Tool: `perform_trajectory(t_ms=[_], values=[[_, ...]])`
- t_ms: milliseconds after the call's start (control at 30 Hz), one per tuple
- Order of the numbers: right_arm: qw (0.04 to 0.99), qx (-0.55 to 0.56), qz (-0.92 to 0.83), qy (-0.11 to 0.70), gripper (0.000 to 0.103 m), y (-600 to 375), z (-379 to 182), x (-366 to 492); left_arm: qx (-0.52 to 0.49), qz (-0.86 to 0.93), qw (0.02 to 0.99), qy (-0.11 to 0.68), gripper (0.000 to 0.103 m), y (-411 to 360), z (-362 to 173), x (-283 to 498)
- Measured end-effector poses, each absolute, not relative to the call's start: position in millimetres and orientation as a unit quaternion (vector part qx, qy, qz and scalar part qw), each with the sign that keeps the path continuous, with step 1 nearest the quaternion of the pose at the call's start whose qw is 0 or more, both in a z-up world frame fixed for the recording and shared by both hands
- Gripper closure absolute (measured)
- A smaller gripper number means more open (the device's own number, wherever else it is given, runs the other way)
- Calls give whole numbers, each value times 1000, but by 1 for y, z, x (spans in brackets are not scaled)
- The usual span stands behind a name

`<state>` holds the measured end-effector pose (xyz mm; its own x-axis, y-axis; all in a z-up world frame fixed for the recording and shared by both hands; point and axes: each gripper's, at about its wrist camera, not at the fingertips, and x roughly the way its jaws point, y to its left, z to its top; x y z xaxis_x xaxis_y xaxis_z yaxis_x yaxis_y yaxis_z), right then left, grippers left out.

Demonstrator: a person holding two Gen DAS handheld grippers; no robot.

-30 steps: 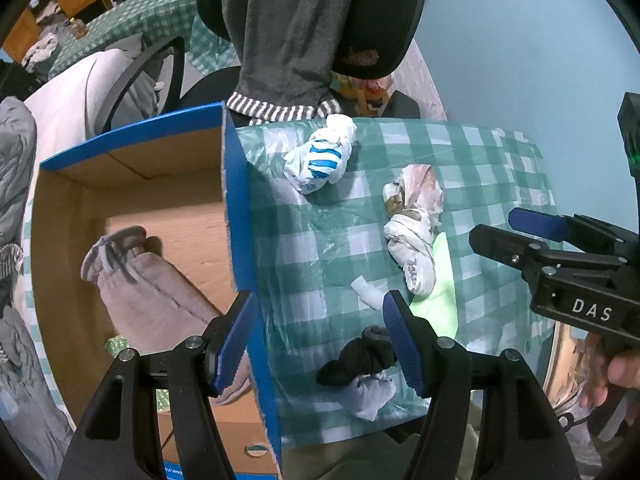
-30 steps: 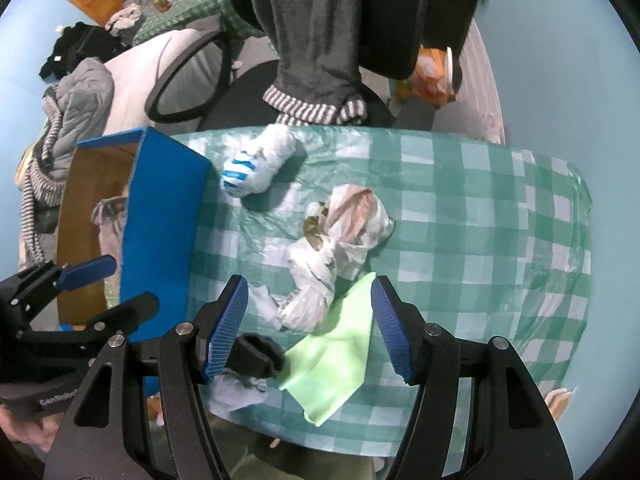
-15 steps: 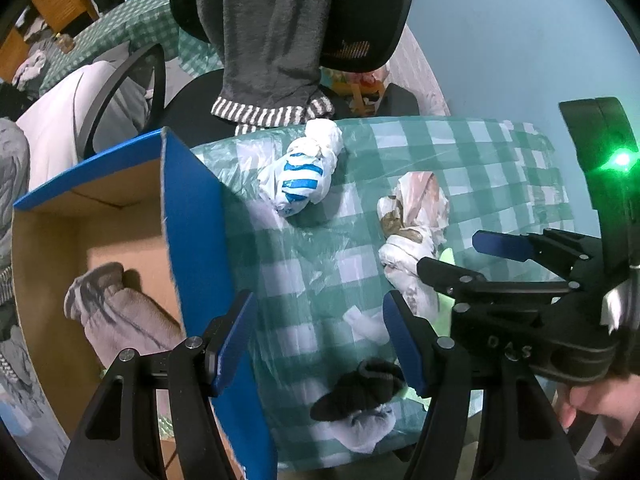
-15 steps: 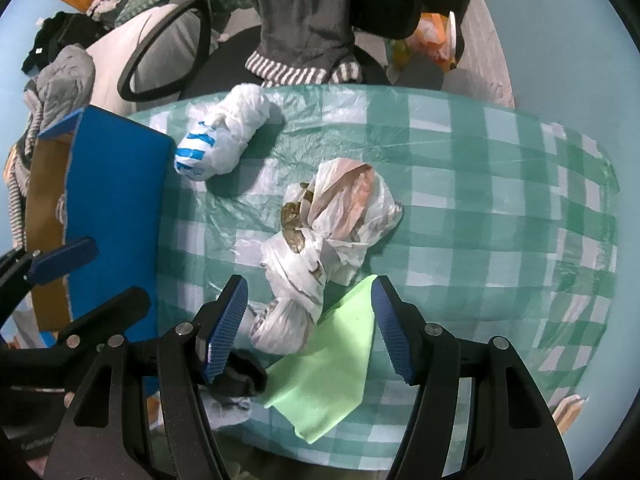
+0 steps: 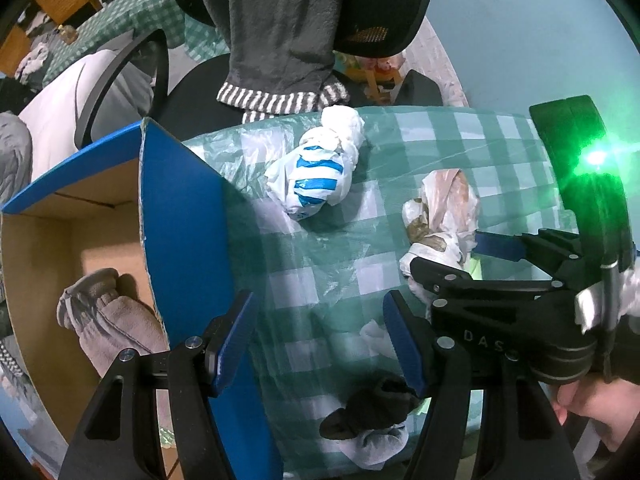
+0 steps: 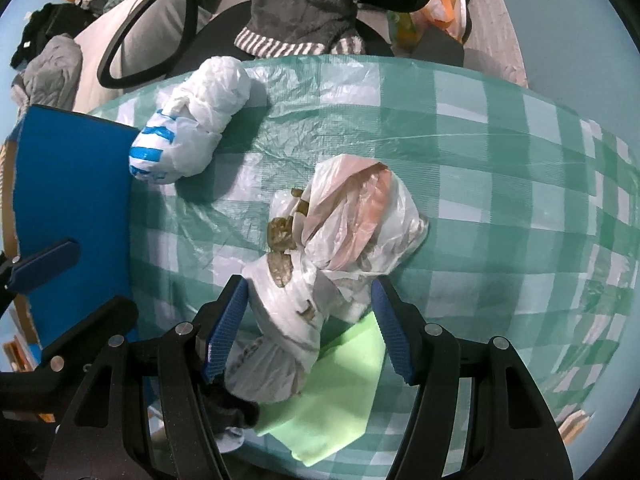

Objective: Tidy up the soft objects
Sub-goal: 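Grasp the white bag bundle with brown paper using the right tool, then grasp the blue-striped white bag bundle with the left tool while the right tool holds its bundle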

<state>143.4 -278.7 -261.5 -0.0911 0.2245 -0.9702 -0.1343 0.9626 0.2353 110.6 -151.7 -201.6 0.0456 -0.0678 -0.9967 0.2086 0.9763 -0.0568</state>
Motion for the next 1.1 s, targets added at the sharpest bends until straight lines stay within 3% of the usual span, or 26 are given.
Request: perform_trajectory(t_ms=[167,267,400,433,533,1100], values=[[676,10,141,724,40,-274,-266,145,61,-95,718,687,36,-155,-202,111],[677,5,149,721,55,-274,-264,146,63,-98,716,688,36,-158,-202,114],[683,-14,151,714,63,-278,-261,150,61,-101,716,688,36,-162,-201,119],[687,-16,148,712,63,-282,-259,152,61,-102,716,687,36,-163,-201,121],[692,-10,143,707,64,-293,-256,158,63,-103,723,681,22,-167,-198,130],[712,28,121,691,64,-331,-244,168,81,-110,707,694,22,-190,-220,180]])
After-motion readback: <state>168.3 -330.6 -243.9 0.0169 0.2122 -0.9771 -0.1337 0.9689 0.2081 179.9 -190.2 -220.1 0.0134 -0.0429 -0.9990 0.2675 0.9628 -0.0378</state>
